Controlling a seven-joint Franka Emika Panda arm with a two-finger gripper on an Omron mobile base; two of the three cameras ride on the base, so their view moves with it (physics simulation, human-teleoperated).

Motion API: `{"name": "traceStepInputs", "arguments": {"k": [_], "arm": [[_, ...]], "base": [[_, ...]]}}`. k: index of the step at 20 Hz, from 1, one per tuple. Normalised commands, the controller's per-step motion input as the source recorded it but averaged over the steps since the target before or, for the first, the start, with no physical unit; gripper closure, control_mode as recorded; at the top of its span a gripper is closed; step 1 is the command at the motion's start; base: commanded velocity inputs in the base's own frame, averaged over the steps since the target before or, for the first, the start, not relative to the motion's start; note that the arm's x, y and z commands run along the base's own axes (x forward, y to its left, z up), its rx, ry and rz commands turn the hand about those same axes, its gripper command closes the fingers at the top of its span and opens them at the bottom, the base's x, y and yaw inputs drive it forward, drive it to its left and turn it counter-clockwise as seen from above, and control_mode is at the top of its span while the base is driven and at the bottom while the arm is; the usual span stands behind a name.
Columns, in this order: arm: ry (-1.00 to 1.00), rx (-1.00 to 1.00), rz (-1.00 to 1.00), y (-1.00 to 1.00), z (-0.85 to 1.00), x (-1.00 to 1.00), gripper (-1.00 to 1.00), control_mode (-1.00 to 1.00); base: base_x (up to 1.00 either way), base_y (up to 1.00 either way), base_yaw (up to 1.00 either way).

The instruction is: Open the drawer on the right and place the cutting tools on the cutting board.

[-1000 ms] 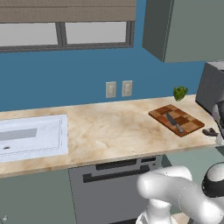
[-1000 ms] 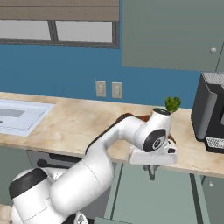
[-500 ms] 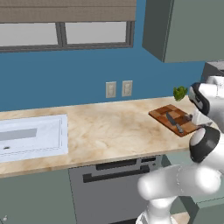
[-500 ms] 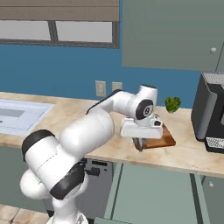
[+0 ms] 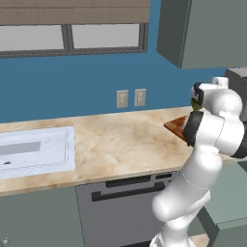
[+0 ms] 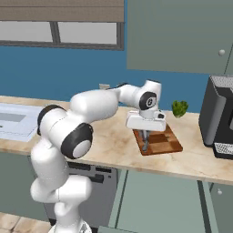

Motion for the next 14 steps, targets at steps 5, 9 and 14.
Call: {"name": "traceStepInputs", "arguments": {"k": [5, 9, 14], "arm": [[0.0, 0.04, -0.05, 0.0, -0.24, 0.76, 1.0, -1.0], [0.0, 0.02, -0.04, 0.0, -0.34, 0.63, 1.0, -1.0], [0.0, 0.0, -0.06, -0.23, -0.28, 0.3, 1.0, -1.0]], "base": [[0.0, 0.0, 0.0], [0.0, 0.0, 0.0], [0.0, 0.0, 0.0]]}}
